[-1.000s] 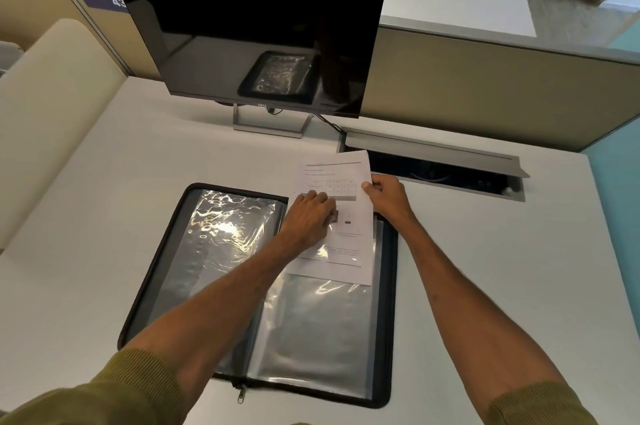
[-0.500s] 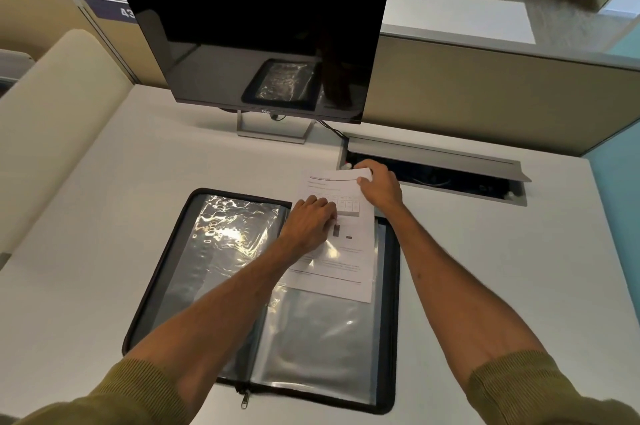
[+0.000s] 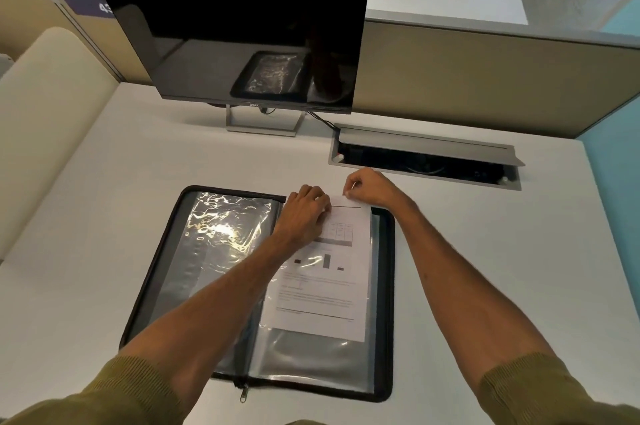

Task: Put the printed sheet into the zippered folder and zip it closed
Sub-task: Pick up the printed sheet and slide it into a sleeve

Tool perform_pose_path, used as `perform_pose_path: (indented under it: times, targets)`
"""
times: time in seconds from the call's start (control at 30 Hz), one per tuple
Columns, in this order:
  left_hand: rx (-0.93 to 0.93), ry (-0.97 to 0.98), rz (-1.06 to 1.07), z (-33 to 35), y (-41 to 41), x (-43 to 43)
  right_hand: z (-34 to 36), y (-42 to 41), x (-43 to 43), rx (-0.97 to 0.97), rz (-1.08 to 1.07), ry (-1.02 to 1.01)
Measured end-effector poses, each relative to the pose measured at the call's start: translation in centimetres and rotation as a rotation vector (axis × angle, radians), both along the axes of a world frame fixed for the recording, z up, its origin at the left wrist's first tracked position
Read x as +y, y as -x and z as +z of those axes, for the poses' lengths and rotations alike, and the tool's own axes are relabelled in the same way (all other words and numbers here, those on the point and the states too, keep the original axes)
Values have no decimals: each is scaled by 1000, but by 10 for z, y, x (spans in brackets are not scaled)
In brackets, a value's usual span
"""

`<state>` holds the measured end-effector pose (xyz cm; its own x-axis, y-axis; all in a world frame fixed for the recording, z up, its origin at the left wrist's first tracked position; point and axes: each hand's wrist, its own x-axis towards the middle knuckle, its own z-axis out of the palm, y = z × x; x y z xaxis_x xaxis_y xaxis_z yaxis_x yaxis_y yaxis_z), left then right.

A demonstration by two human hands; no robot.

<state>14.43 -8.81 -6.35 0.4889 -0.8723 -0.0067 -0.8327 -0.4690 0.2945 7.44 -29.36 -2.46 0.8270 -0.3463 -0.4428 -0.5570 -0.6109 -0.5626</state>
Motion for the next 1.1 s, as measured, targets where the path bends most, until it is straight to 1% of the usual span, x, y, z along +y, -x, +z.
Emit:
perform_pose_path:
  times: [0.13,0.3,0.4,0.6,0.73,0.9,1.0,1.1]
  targets:
    - [11,-13,6,2,1,-2,5,-1,6,-3,51,-5]
    - [-5,-26,4,2,-1,-4,6,-1,10,44,121,-92]
    - [-13,-17,-6,1,-1,-4,5,1,10,65,140,-110]
    - [-6,-8,7,-4,-2,-2,-4,0,19,100,204,25]
    - [3,-6,11,-5,-3,-2,-9,5,23,91,272,52]
    - [10,-12,13,-5,-5,-2,-14,10,35,106,263,105]
    - [5,-12,10,-6,-4,-2,-13,14,38,72,276,176]
    - [10,-9,14,-6,-3,-1,-12,17,40,39,277,205]
